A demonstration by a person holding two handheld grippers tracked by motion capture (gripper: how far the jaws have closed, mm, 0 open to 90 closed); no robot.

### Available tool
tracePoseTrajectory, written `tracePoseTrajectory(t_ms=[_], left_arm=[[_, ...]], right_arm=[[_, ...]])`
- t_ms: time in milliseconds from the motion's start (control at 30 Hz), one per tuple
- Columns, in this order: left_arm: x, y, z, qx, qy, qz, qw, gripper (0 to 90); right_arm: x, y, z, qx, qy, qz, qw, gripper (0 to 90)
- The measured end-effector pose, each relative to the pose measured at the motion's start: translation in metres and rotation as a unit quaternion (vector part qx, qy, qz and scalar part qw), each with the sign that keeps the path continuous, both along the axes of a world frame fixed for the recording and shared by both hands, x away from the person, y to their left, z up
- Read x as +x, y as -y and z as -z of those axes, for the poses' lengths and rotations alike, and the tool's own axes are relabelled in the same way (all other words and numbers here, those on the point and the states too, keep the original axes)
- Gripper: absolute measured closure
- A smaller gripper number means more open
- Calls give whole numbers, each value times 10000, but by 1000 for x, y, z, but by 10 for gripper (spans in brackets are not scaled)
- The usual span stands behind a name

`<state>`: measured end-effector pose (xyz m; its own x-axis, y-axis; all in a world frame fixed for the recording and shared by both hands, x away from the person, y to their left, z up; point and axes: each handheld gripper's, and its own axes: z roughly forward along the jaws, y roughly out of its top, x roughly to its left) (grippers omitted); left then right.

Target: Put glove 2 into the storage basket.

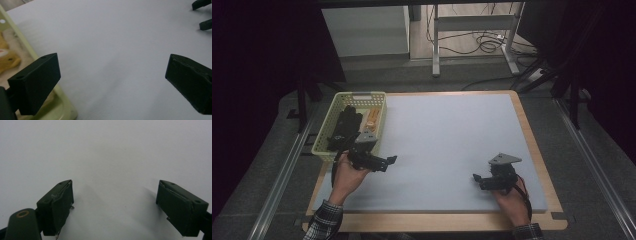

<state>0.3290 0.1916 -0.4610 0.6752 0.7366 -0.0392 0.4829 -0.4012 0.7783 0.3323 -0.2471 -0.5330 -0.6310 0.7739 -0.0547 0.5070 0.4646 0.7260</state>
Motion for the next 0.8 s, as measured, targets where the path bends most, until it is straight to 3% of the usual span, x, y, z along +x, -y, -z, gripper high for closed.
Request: tracePoseTrajectory(t_ms=[400, 800], left_arm=[[-5, 29, 10, -148, 0, 322, 9994, 4], [-13, 55, 33, -82, -15, 633, 9980, 0]], right_arm=[[0, 0, 0, 0, -2, 0, 10000, 141], [0, 0, 0, -1, -2, -1, 10000, 141]])
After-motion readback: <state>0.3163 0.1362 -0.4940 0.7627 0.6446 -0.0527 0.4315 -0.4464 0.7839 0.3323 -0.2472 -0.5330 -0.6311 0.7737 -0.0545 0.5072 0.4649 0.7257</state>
